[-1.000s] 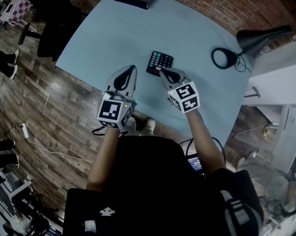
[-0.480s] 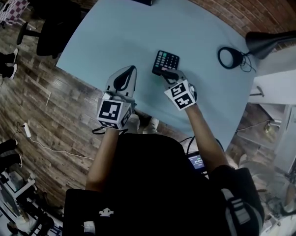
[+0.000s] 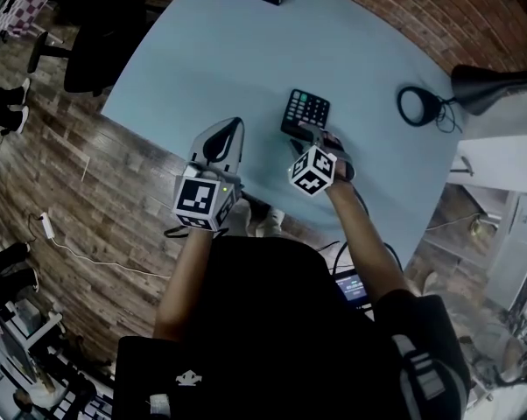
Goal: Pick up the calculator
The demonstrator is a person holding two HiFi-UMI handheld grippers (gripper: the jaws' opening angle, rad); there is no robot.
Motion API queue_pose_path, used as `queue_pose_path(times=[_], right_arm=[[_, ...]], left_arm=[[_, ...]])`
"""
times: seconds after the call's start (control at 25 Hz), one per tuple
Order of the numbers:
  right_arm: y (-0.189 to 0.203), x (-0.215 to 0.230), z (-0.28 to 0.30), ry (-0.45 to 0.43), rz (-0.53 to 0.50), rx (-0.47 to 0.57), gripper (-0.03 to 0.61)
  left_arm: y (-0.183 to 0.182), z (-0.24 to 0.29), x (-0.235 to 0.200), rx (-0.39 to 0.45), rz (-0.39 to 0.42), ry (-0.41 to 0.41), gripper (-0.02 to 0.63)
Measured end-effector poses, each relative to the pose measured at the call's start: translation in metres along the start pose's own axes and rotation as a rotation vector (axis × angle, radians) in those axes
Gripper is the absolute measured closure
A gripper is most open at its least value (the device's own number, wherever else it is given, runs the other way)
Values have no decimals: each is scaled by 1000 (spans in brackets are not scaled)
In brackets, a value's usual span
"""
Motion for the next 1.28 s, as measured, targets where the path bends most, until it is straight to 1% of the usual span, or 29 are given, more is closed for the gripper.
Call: queue_pose_path(times=[0.24, 0.48, 0.56, 0.6, 0.64, 0.76, 1.04, 1.28], right_arm=[[1, -2, 14, 27, -40, -65, 433], [-1, -3, 16, 100, -108, -109, 434], [-1, -4, 15, 106, -104, -106, 435], [-1, -3, 15, 107, -99, -102, 443], [-1, -2, 14, 109, -98, -97, 468], [-1, -2, 13, 121, -117, -93, 483], [-7, 6, 4, 141, -121, -86, 503], [-9, 16, -4, 177, -148, -83, 526]], left_arm=[[5, -3, -14, -6, -16, -10, 611], [7, -2, -17, -8, -25, -4, 611], [7, -3, -16, -6, -28, 0, 611], [7, -2, -15, -4, -29, 2, 611], [7, -2, -15, -3, -30, 3, 611], [7, 0, -15, -4, -29, 5, 611], [4, 0, -15, 9, -39, 3, 611], [2, 0, -10, 21, -46, 8, 611]])
Point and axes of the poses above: the fingertips, and each gripper's own axes: z forward along the fingers, x to its right, y out of its underside, the point moved 5 cm from there along -z, backward along the fingers, and after that the axes turned 12 degrees about -x, right-handed, at the moved point
